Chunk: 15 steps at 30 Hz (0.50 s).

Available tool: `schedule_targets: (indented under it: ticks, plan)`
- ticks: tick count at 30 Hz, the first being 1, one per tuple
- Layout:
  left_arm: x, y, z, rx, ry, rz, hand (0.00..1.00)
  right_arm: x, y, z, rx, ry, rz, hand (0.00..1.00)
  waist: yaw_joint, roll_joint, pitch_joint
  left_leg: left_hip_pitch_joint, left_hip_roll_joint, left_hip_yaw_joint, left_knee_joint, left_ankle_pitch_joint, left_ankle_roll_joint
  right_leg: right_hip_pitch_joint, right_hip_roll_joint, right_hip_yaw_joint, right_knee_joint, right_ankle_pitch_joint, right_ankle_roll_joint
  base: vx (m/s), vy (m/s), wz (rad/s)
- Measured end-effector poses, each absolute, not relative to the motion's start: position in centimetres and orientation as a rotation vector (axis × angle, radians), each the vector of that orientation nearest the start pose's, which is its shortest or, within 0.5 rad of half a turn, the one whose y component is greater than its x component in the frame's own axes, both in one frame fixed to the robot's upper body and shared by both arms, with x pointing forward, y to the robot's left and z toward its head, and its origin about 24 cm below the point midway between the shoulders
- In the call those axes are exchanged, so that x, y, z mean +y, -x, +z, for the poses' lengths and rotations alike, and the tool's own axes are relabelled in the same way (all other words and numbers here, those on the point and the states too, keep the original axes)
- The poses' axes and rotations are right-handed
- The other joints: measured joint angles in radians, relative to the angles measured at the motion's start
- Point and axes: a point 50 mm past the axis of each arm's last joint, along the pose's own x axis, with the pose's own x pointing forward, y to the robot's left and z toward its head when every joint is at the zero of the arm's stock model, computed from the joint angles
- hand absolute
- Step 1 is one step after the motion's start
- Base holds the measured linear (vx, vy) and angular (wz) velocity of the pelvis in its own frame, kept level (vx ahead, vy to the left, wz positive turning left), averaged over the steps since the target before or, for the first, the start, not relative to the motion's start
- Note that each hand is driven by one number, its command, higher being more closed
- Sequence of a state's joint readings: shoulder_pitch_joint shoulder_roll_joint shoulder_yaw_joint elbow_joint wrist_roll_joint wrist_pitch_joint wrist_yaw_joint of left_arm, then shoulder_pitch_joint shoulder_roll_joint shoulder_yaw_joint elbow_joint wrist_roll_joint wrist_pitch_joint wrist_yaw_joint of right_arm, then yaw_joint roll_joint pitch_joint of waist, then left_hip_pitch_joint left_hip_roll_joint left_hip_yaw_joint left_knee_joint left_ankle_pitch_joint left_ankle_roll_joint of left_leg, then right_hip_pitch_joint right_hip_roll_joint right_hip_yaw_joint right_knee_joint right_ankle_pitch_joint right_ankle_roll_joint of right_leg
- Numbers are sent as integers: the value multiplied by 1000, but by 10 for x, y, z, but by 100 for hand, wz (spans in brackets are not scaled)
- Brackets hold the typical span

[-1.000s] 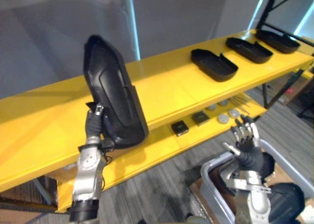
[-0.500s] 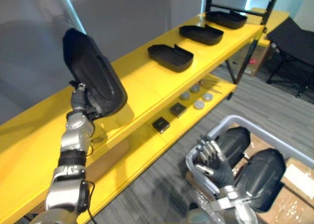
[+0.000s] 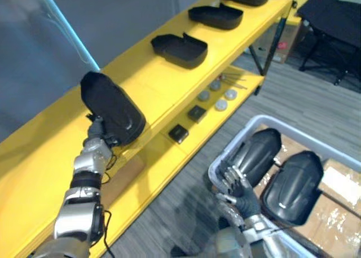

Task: Walk over and take plastic housings, then place them on the shelf

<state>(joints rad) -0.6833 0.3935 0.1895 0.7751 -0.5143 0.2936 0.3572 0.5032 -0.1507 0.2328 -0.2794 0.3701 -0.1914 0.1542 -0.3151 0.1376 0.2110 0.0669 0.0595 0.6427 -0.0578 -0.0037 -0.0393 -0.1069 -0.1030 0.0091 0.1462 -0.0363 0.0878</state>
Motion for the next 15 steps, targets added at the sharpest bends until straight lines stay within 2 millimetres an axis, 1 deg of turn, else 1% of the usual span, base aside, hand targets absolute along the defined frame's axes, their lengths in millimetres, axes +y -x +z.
schedule_targets:
  ticks: [3,6,9,13,15]
  plan:
    - [268,-364,91,292,289,560,100,-134,-149,26,42,-306,239,0,3,1,31,-5,-2,3,0,1,1,-9,-1,5,7,0,0,-9,-5,-1]
    - [270,-367,101,262,311,587,100,-130,-150,28,38,-309,257,0,4,6,39,-20,-2,16,0,2,1,-35,0,19,17,0,0,0,-14,-9]
    - [269,-371,106,266,309,603,100,-128,-150,28,39,-307,269,0,4,8,42,-17,-3,22,0,2,1,-35,0,21,19,-3,-1,10,-10,-4]
    - [268,-374,114,262,274,631,100,-129,-149,29,29,-299,276,0,6,10,61,-20,-3,23,1,2,1,-43,-1,22,26,-5,-2,-8,-5,0]
    - [269,-375,118,253,246,644,100,-128,-149,29,27,-289,298,0,10,6,64,-37,-3,24,16,-3,4,-71,-7,23,59,-22,-2,0,0,0]
